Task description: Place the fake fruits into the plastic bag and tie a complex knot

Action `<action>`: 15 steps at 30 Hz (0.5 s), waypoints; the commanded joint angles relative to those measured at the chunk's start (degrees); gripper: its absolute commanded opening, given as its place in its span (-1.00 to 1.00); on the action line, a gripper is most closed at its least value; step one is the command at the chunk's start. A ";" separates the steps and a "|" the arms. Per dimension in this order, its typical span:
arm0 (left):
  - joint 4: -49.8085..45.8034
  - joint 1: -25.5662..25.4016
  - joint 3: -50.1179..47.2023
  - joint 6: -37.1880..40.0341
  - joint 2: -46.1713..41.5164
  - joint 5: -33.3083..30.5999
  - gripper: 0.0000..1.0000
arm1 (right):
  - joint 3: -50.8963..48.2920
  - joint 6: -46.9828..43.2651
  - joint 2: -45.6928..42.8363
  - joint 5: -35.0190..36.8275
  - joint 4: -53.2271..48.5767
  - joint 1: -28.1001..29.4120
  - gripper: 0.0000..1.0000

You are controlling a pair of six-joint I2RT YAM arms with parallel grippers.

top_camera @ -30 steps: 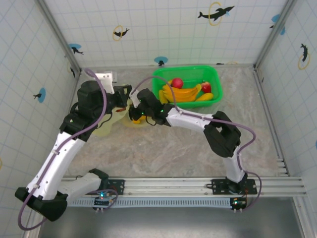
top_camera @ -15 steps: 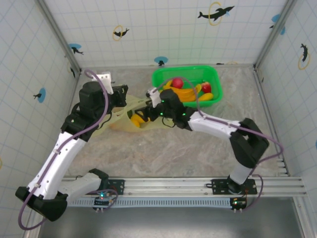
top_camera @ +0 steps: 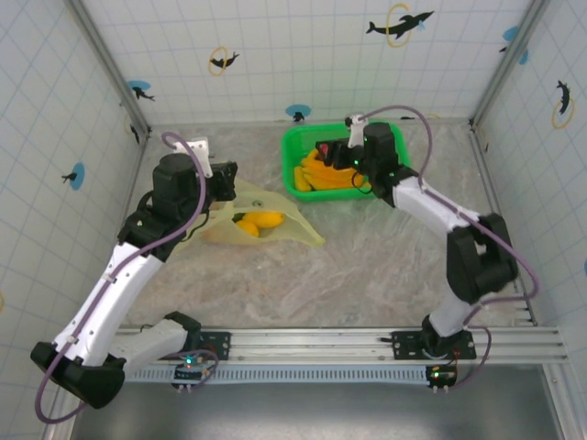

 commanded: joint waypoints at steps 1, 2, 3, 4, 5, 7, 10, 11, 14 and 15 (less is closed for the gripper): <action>0.65 -0.35 -0.12 0.63 0.56 1.32 -0.79 | 8.39 -2.65 8.75 5.35 -11.31 -1.21 0.64; 0.86 -0.34 -0.21 0.82 0.69 1.45 -0.79 | 10.28 -2.75 11.11 6.34 -11.47 -1.30 0.69; 0.92 -0.35 -0.14 0.98 0.85 1.70 -0.79 | 12.18 -2.68 13.05 7.20 -11.85 -1.34 0.72; 0.94 -0.35 -0.04 1.07 1.06 1.94 -0.79 | 14.44 -2.67 15.12 7.90 -12.61 -1.41 0.74; 0.85 -0.35 0.20 1.33 1.36 1.93 -0.79 | 17.21 -2.63 17.32 9.06 -13.79 -1.40 0.75; 0.69 -0.35 0.57 1.54 1.68 1.93 -0.79 | 22.71 -2.72 22.02 11.33 -16.12 -1.34 0.78; 0.52 -0.35 0.93 1.77 2.07 1.77 -0.79 | 31.81 -2.35 29.12 13.52 -21.18 -1.24 0.80; 0.51 -0.35 1.03 1.78 2.03 1.69 -0.79 | 34.11 -2.18 30.86 13.63 -22.59 -1.24 0.80; 0.51 -0.44 0.59 2.07 1.92 1.28 -0.79 | 36.23 -0.87 34.98 12.79 -22.88 -1.24 0.81; 0.49 -0.43 0.45 2.04 1.87 1.25 -0.79 | 36.23 -0.65 35.52 12.81 -22.85 -1.24 0.81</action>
